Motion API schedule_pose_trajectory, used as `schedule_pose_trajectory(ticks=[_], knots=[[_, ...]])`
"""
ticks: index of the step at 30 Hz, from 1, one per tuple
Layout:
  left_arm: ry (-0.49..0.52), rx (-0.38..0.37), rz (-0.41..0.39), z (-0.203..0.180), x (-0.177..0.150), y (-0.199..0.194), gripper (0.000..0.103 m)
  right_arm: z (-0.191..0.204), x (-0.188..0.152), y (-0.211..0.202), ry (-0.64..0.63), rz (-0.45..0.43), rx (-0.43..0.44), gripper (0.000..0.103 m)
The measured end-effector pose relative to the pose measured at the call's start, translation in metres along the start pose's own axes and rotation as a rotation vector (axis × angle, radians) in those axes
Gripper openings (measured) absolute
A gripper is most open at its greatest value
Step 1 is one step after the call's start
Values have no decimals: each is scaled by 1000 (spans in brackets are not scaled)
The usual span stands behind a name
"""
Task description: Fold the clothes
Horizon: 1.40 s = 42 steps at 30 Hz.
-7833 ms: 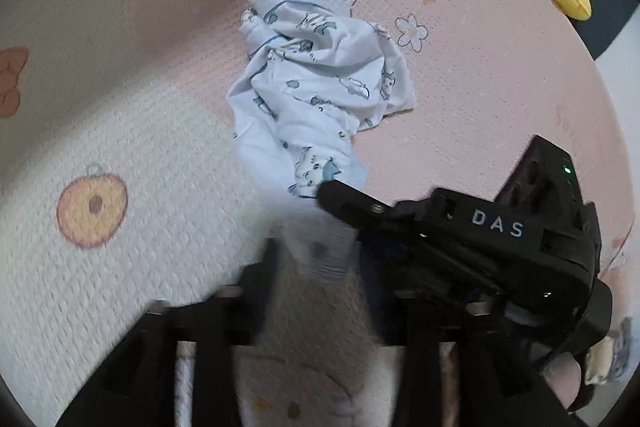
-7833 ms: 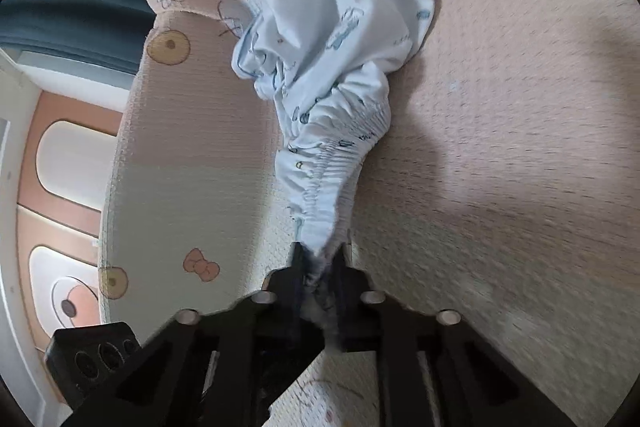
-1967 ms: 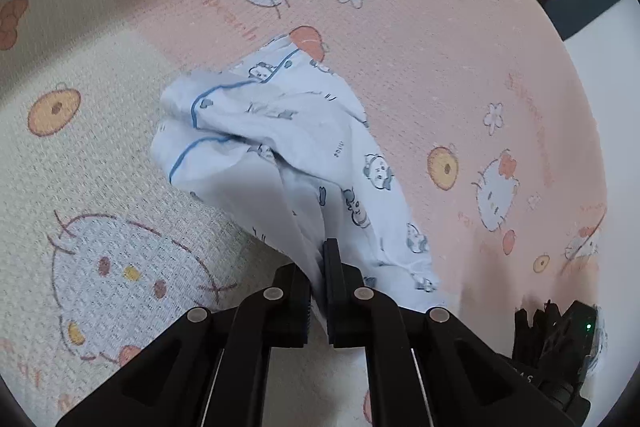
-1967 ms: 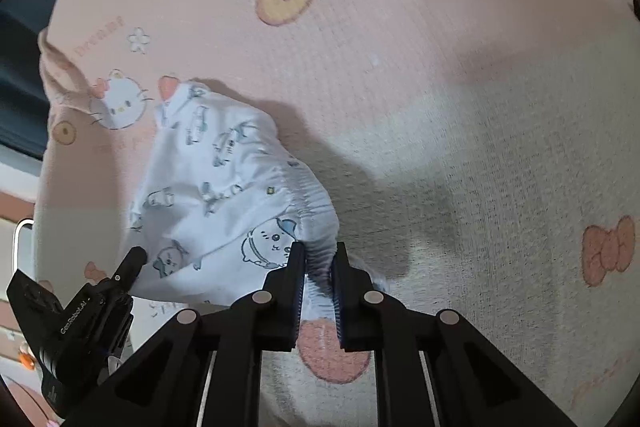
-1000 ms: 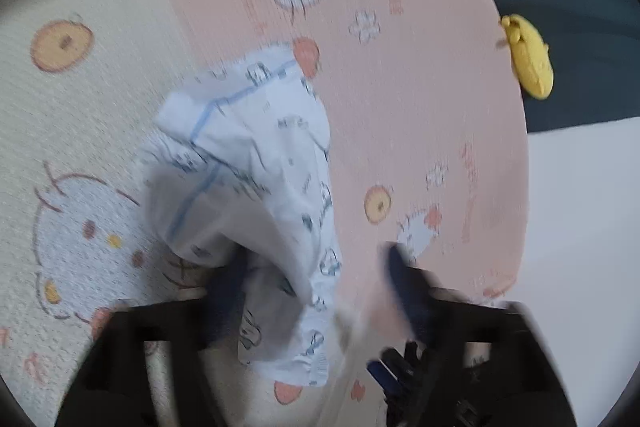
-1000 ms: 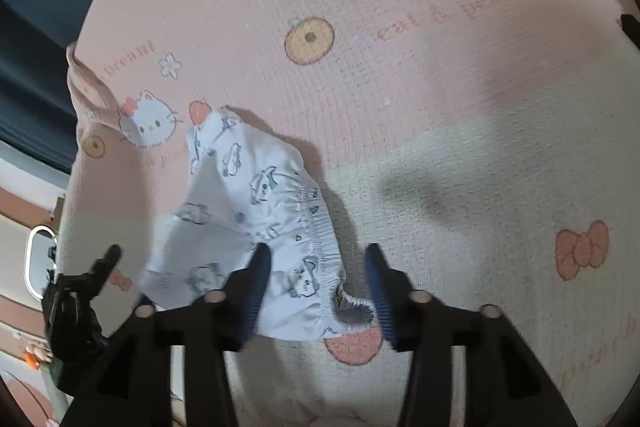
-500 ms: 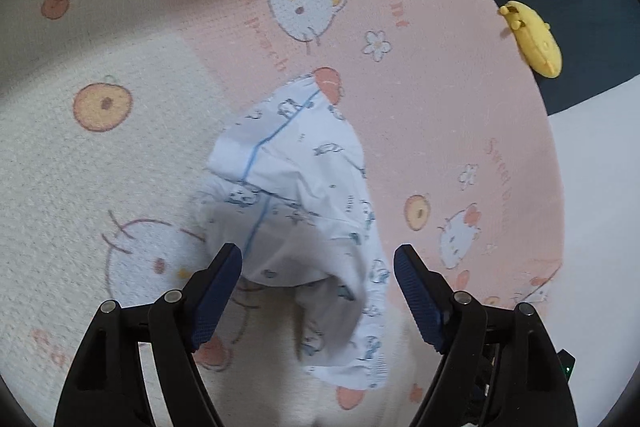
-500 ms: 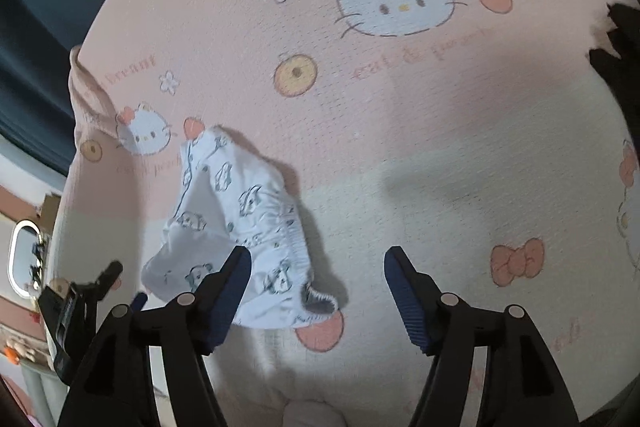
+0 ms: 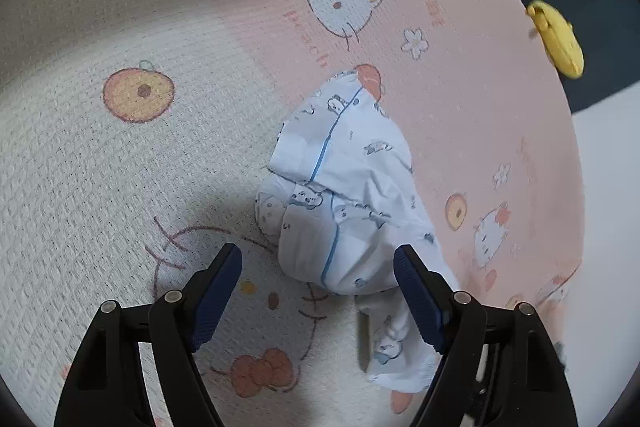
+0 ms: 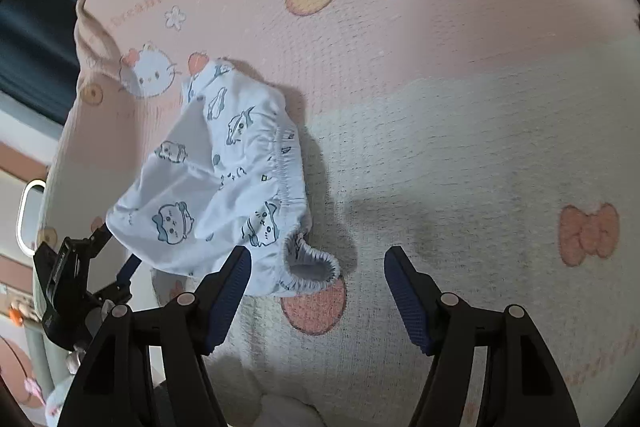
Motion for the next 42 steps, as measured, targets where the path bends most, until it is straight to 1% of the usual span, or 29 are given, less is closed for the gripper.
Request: schedule_pose_trajectory(ticks=[2, 6, 9, 13, 17, 18, 21, 22, 23, 24, 25, 26, 27, 28, 29, 30, 31, 32, 35, 38, 42], knots=[[35, 18, 3, -2, -3, 3, 77, 1, 0, 2, -8, -6, 22, 69], [88, 16, -5, -6, -9, 5, 77, 6, -3, 10, -36, -23, 22, 68], [157, 43, -9, -12, -13, 5, 77, 14, -9, 17, -77, -2, 3, 69], [279, 94, -18, -21, -22, 8, 77, 23, -16, 22, -127, 16, -14, 68], [301, 87, 4, -27, -28, 18, 77, 24, -21, 31, -133, 46, -26, 68], [299, 78, 7, -28, -30, 21, 77, 24, -21, 32, -132, 50, -30, 68], [283, 86, 22, -26, -33, 32, 76, 24, -21, 35, -138, 46, -43, 67], [277, 90, 27, -25, -34, 36, 71, 25, -21, 34, -144, 37, -45, 64], [271, 94, 32, -25, -35, 39, 65, 25, -21, 35, -148, 32, -51, 58], [265, 98, 38, -24, -35, 43, 62, 25, -21, 35, -153, 28, -63, 55], [264, 105, 35, -24, -36, 45, 53, 24, -20, 36, -157, 28, -77, 50], [271, 122, 28, -24, -36, 47, 40, 23, -20, 38, -164, 27, -91, 44], [285, 142, 24, -26, -36, 49, 33, 23, -19, 38, -172, 21, -103, 41], [298, 150, 26, -27, -36, 51, 23, 23, -19, 38, -178, 17, -112, 37], [316, 160, 22, -30, -35, 52, 16, 23, -19, 38, -183, 15, -117, 33], [338, 173, 14, -34, -35, 53, 13, 23, -18, 38, -187, 11, -120, 30], [358, 186, 5, -38, -34, 53, 9, 24, -18, 37, -190, 4, -123, 24], [381, 204, -8, -42, -32, 51, 7, 24, -18, 36, -193, -2, -125, 19], [421, 241, -56, -48, -30, 35, 7, 27, -15, 29, -212, -47, -159, 13], [453, 281, -88, -52, -26, 19, 7, 24, -9, 9, -202, -135, -185, 12], [483, 321, -87, -49, -26, 15, 7, 6, -2, -13, -125, -187, -176, 10]])
Point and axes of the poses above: each gripper's, at about its wrist camera, not at the fingertips, and y roughly the way its jaws point, z to its left, x to its top, the point moved 1 cm from there along y, roughly the way its jaws point, and after that the axes turned 2 degrees about -y, right-handed, at the moved point
